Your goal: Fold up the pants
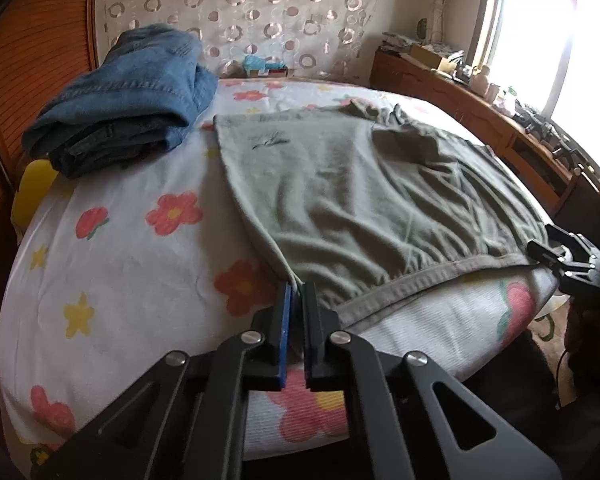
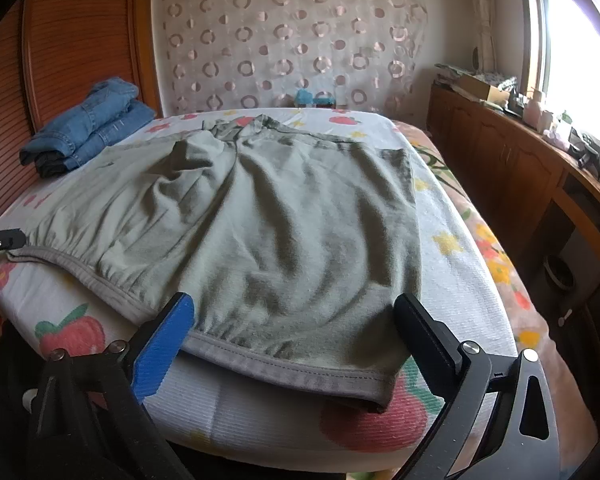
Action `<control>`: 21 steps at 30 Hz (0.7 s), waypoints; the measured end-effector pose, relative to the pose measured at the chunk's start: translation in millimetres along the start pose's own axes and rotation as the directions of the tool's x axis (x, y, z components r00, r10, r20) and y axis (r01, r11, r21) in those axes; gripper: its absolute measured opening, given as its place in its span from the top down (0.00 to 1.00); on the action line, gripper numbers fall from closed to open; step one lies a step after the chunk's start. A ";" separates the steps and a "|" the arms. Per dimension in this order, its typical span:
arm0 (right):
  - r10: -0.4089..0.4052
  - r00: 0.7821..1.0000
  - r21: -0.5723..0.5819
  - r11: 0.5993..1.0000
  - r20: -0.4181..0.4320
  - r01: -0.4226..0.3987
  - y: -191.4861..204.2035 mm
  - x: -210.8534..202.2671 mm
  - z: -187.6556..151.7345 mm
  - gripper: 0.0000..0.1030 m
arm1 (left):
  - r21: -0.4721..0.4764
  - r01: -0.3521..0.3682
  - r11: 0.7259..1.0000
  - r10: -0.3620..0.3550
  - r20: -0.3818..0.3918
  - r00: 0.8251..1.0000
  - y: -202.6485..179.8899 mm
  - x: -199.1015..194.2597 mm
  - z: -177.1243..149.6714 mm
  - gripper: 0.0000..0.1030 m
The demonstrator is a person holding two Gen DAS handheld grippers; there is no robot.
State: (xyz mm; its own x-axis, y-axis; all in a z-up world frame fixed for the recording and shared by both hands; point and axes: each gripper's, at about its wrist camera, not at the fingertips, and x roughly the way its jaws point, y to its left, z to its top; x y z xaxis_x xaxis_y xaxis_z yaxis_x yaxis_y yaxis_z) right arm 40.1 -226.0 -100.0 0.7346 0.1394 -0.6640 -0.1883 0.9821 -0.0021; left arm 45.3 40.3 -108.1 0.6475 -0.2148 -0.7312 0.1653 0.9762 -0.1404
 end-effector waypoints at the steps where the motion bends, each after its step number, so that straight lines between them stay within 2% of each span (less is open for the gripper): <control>1: 0.000 1.000 0.000 1.000 0.000 0.000 -0.1 0.1 0.1 0.03 | 0.004 0.009 1.000 -0.009 0.009 1.000 -2.0 -2.6 2.3 1.00; 3: -0.001 1.000 0.002 1.000 0.002 0.001 -0.2 0.1 -0.4 0.05 | 0.012 0.028 1.000 -0.028 0.028 0.999 -6.7 -8.3 9.3 1.00; 6: -0.009 1.000 0.006 1.000 0.001 0.009 -3.8 -1.1 2.6 0.14 | 0.039 0.057 0.998 -0.059 0.046 0.997 -17.5 -15.2 23.2 1.00; 8: -0.010 1.000 0.010 1.000 0.001 0.010 -8.6 -2.7 5.3 0.25 | 0.070 0.070 0.995 -0.074 0.060 0.995 -28.0 -19.0 34.2 1.00; 12: 0.004 1.000 0.037 0.999 0.002 -0.004 -20.4 -3.9 11.4 0.41 | 0.123 0.112 0.986 -0.122 0.076 0.990 -50.0 -21.4 56.7 1.00; 14: 0.009 1.000 0.047 0.999 0.003 -0.009 -24.7 -4.2 11.9 0.56 | 0.158 0.125 0.979 -0.139 0.080 0.987 -63.7 -19.7 68.3 1.00; 17: 0.016 1.000 0.054 0.998 0.012 -0.016 -30.0 -5.9 14.6 0.61 | 0.191 0.158 0.969 -0.175 0.077 0.982 -82.1 -16.6 82.3 1.00; 21: 0.018 1.000 0.044 0.999 0.023 -0.019 -32.1 -8.0 18.4 0.64 | 0.226 0.200 0.953 -0.219 0.064 0.974 -107.8 -9.1 98.8 1.00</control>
State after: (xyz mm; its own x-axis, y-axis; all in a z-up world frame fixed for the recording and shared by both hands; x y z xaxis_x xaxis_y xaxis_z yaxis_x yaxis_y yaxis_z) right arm 52.3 -256.3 -80.8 0.7462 0.1600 -0.6462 -0.1735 0.9839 0.0432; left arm 95.1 -65.9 -20.4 0.6420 -0.4252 -0.6380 0.4550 0.8810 -0.1294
